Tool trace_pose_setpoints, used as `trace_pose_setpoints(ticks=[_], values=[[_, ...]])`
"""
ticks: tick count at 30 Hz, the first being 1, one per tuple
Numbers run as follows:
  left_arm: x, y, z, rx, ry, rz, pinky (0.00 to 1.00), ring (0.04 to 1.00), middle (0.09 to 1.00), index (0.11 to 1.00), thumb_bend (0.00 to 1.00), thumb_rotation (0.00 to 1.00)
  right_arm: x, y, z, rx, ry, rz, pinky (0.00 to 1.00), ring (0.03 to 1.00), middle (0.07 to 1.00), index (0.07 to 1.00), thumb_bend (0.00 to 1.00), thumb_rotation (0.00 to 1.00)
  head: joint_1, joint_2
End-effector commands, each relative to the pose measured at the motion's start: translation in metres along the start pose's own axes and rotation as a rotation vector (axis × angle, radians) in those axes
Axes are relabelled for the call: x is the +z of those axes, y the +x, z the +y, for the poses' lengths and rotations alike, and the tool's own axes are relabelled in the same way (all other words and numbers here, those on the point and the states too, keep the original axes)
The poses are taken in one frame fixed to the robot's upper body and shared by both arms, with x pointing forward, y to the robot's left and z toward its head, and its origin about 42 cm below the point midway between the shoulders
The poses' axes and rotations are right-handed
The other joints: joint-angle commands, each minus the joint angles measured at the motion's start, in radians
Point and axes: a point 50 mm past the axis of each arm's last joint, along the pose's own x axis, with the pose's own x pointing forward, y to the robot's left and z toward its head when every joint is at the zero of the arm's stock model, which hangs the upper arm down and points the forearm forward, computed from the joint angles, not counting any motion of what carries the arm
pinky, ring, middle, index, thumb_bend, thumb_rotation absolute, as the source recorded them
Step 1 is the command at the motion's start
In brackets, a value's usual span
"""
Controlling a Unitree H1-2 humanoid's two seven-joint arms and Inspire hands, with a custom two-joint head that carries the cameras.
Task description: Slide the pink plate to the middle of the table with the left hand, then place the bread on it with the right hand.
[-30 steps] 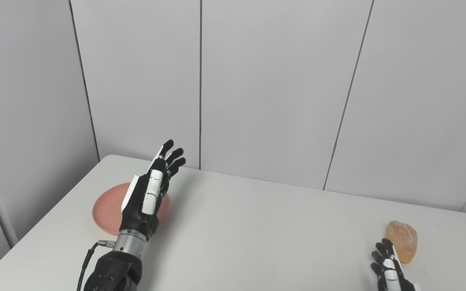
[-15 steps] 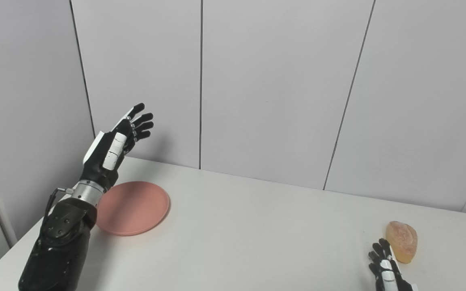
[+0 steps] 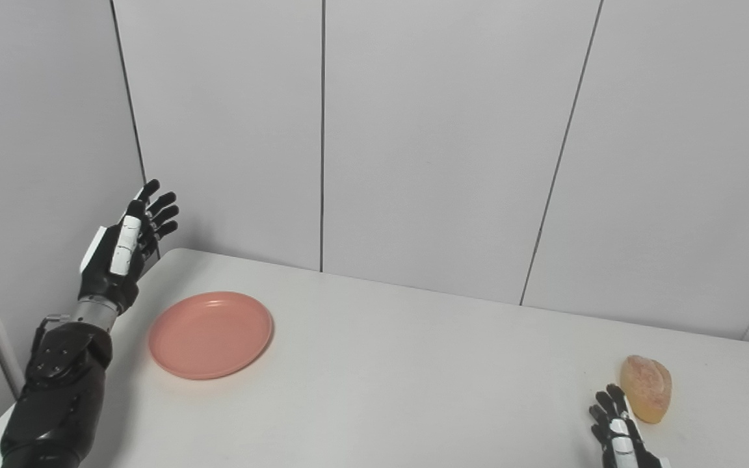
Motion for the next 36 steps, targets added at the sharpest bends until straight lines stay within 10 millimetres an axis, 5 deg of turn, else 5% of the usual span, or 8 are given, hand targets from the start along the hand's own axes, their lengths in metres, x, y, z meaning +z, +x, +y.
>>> trace_pose_setpoints(ticks=[1, 6, 10, 20, 36], values=[[0.024, 0.018, 0.013, 0.006, 0.020, -0.093, 0.93, 0.930, 0.940, 0.985, 0.85, 0.92, -0.022, -0.018, 0.003, -0.010, 0.026, 0.089, 0.99, 0.959, 0.965, 0.984, 0.70, 0.95, 0.001, 0.002], [0.004, 0.011, 0.027, 0.050, 0.088, -0.023, 0.91, 0.920, 0.928, 0.993, 0.84, 0.97, -0.022, -0.018, 0.001, -0.011, 0.022, 0.092, 0.99, 0.954, 0.961, 0.982, 0.69, 0.95, 0.001, 0.004], [-0.014, 0.004, 0.033, 0.106, 0.071, 0.037, 0.89, 0.928, 0.930, 0.989, 0.84, 0.92, -0.022, -0.019, 0.000, -0.012, 0.019, 0.091, 0.99, 0.953, 0.962, 0.983, 0.70, 0.95, 0.001, 0.009], [-0.042, -0.009, 0.028, 0.115, 0.018, 0.132, 0.91, 0.925, 0.921, 0.973, 0.86, 0.88, -0.022, -0.020, -0.001, -0.014, 0.015, 0.097, 0.97, 0.945, 0.956, 0.974, 0.70, 0.95, -0.005, 0.014], [-0.048, -0.004, -0.001, 0.062, -0.008, 0.122, 0.90, 0.912, 0.917, 0.951, 0.87, 0.91, -0.023, -0.018, 0.003, -0.016, 0.010, 0.097, 0.97, 0.938, 0.956, 0.973, 0.70, 0.95, -0.015, 0.022]])
